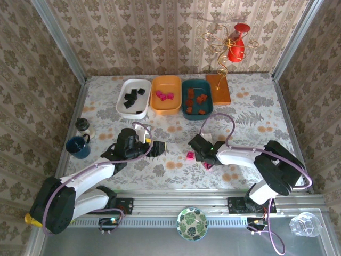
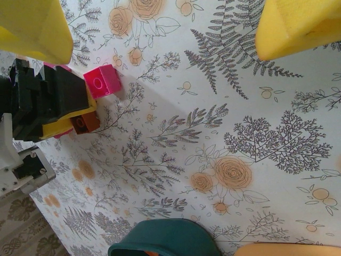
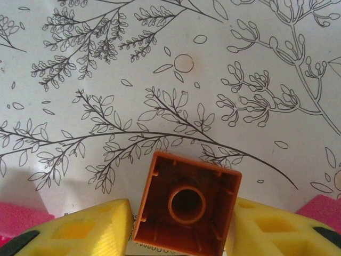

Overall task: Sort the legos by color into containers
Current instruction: Pick up the lego from the bottom-center of the table.

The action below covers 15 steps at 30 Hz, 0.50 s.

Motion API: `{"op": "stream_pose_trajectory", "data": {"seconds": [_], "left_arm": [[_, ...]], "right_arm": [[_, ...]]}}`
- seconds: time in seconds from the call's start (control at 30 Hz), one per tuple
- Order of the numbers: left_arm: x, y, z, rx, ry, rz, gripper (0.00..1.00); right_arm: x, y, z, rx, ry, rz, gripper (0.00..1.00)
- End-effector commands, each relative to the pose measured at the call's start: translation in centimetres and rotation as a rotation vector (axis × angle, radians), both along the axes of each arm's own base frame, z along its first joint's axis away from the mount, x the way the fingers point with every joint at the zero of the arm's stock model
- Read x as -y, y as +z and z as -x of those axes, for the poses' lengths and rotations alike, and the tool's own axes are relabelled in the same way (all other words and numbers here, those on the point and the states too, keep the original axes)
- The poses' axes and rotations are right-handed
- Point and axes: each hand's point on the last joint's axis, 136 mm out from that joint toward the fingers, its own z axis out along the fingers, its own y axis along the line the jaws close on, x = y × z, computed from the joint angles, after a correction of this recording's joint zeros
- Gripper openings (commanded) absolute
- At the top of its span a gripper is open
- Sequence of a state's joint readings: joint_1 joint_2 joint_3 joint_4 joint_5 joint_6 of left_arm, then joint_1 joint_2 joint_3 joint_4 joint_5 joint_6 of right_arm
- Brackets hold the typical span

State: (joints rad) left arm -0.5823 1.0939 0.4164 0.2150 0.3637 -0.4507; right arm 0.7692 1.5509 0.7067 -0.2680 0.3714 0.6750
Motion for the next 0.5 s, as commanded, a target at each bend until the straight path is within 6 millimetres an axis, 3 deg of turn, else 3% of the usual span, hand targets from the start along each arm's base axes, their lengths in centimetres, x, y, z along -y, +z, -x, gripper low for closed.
{"op": "stream_pose_trajectory", "data": {"seconds": [0.0,0.27,0.33,0.47], "left_arm": [[0.1,0.2,-0.2,0.024,-0.007,-0.017,0.90],[-0.3,-0.1,-0.3,0.025,0.007,-0.045,0.90],[-0.8,-0.1,-0.6,0.037,0.033,-0.057,0.90],[-2.3,-0.2,-1.4,0.039,0.111,-0.054,0.90]], "right_arm": [[0.0,0.4,-2.4,0.066,-0.031,0.005,0.50],[-0.7,1.2,-4.2,0.097,-0.003,-0.007,0.36],[-1.7,2.9,-5.2,0.148,0.026,-0.037,0.33],[-4.9,8.3,-8.4,0.309,0.079,-0.169,0.32]]}}
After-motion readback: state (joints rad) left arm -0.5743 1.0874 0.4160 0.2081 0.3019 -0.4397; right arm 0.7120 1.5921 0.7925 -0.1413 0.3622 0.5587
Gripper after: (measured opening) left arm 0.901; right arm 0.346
